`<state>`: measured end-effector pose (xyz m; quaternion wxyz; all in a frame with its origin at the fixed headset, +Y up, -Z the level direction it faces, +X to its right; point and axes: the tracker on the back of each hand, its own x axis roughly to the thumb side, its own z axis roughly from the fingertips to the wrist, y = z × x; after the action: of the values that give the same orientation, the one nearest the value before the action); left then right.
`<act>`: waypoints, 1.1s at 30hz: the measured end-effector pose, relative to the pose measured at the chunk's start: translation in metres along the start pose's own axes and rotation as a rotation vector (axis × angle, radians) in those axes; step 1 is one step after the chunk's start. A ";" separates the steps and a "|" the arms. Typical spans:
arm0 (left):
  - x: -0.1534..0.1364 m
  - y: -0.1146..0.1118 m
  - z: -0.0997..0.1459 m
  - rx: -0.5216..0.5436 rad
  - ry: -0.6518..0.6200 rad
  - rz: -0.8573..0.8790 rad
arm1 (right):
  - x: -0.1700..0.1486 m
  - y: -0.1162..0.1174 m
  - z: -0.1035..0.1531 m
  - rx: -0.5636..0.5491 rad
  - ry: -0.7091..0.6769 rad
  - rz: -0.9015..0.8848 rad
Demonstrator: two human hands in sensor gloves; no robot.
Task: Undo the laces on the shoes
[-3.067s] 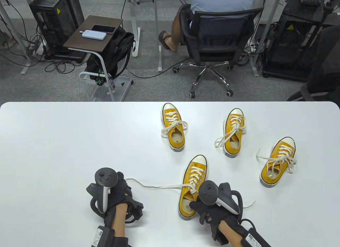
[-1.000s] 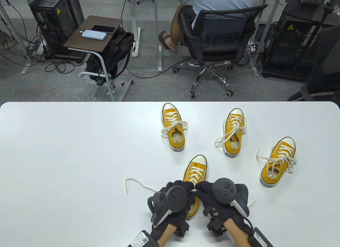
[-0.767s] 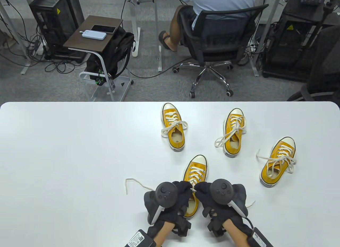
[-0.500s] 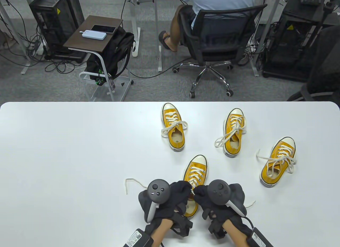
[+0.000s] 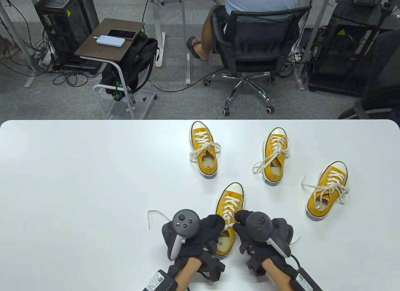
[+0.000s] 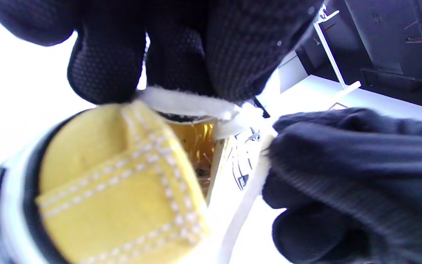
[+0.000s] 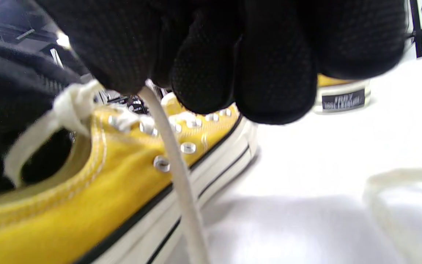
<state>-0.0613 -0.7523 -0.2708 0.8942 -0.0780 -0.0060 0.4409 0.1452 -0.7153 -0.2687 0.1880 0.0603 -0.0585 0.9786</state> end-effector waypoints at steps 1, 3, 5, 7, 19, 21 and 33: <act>0.000 0.000 0.000 -0.004 0.011 -0.013 | 0.003 -0.005 0.003 -0.021 -0.016 -0.001; 0.001 0.000 0.000 -0.013 0.001 -0.017 | 0.007 -0.009 0.006 -0.008 -0.048 -0.013; 0.000 -0.001 0.000 -0.007 -0.002 -0.017 | 0.011 -0.001 0.007 0.085 -0.062 -0.029; 0.000 -0.001 0.000 -0.010 -0.004 -0.019 | 0.013 0.008 0.007 0.116 -0.058 -0.019; 0.001 -0.005 -0.002 -0.004 -0.043 -0.059 | 0.016 0.025 0.003 0.115 -0.024 0.067; 0.002 -0.006 -0.002 0.007 -0.065 -0.089 | 0.016 0.026 0.002 0.084 -0.028 0.086; 0.011 -0.014 0.001 0.116 -0.272 -0.225 | -0.009 0.019 -0.005 0.183 0.083 -0.240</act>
<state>-0.0441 -0.7517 -0.2684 0.9318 0.0352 -0.1101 0.3440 0.1455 -0.7356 -0.2763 0.2994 0.0435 0.0462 0.9520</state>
